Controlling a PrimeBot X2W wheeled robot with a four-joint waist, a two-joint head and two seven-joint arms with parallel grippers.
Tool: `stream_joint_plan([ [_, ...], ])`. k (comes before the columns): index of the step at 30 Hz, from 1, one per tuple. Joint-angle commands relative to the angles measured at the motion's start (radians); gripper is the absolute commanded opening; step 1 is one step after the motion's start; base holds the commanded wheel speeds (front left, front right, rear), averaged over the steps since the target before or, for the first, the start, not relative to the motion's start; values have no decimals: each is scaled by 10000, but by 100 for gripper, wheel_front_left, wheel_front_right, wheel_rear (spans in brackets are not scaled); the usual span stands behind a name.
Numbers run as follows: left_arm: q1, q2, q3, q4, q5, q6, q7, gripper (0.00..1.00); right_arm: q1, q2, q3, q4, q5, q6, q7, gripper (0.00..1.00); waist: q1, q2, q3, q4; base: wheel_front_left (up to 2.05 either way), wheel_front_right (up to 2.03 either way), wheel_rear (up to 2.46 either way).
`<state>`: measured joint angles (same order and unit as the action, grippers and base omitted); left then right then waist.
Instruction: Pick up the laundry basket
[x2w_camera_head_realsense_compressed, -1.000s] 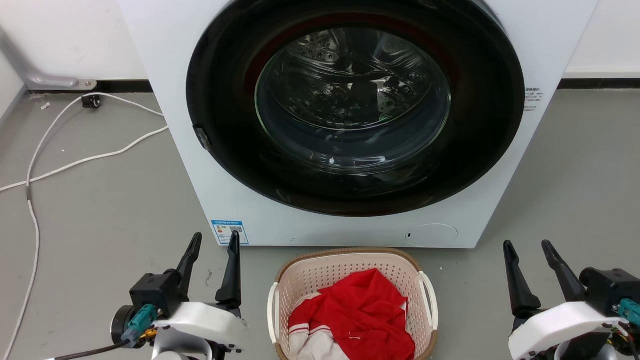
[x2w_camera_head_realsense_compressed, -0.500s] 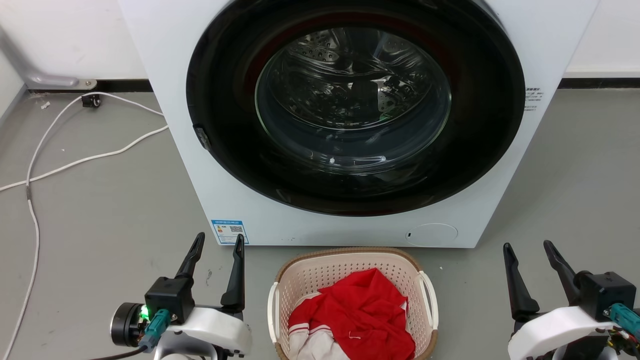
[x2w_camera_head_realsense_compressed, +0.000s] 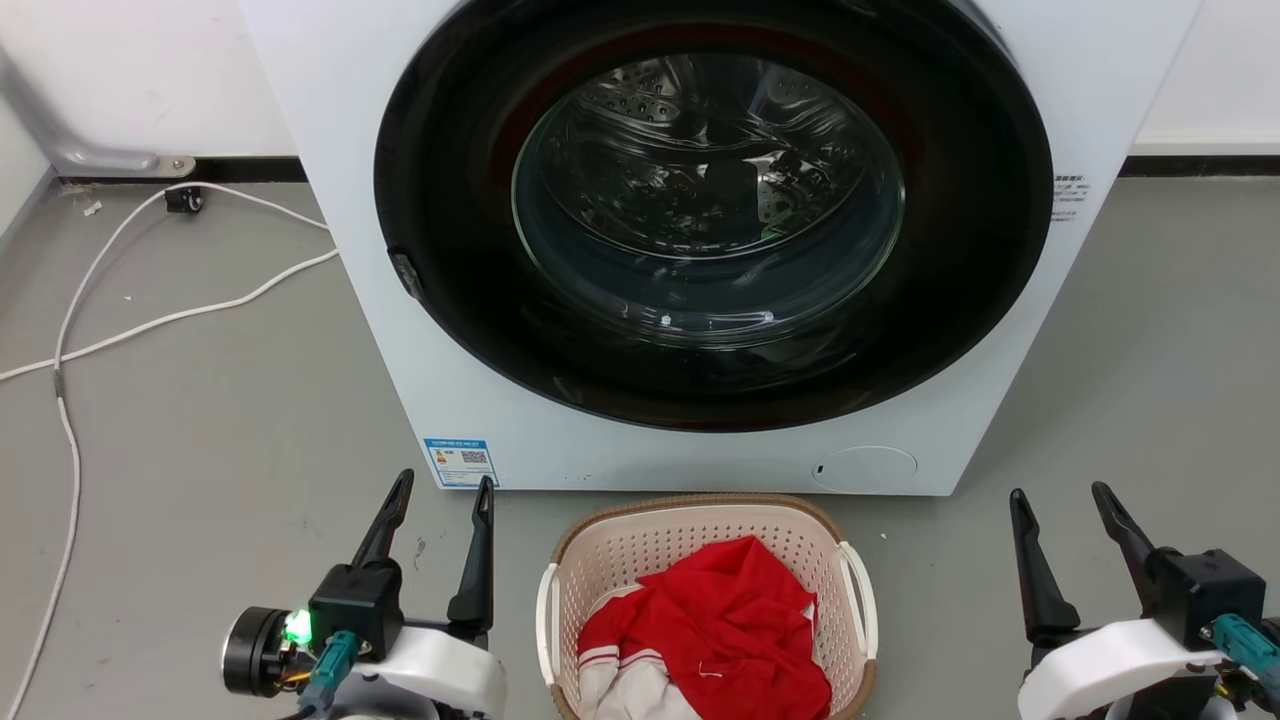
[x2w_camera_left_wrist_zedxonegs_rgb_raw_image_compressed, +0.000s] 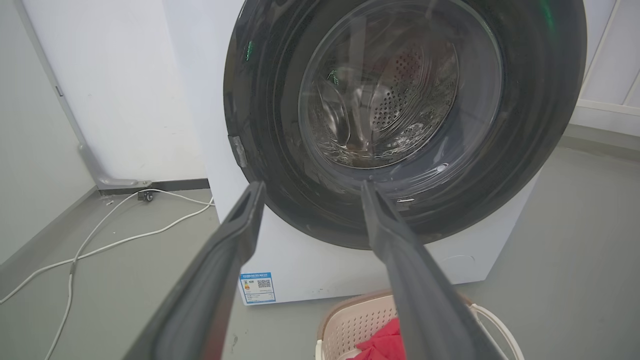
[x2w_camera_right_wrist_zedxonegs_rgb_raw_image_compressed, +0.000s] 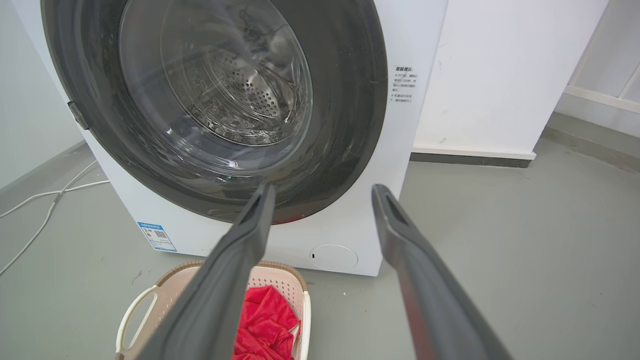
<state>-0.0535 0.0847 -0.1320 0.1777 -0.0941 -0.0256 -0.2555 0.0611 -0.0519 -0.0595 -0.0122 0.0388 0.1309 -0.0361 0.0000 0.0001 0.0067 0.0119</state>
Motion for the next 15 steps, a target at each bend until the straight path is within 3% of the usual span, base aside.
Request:
stream_joint_plan([
  [1,93,-19,-3,11,193,24,-67,100,26,28,-12,6,-168,-5,-89,100,0,-1,-9,1,0,0,0],
  [15,35,-131,150,91,179,-72,-111,100,-120,28,-74,201,195,-5,-207,100,0,-1,131,2,0,0,0],
])
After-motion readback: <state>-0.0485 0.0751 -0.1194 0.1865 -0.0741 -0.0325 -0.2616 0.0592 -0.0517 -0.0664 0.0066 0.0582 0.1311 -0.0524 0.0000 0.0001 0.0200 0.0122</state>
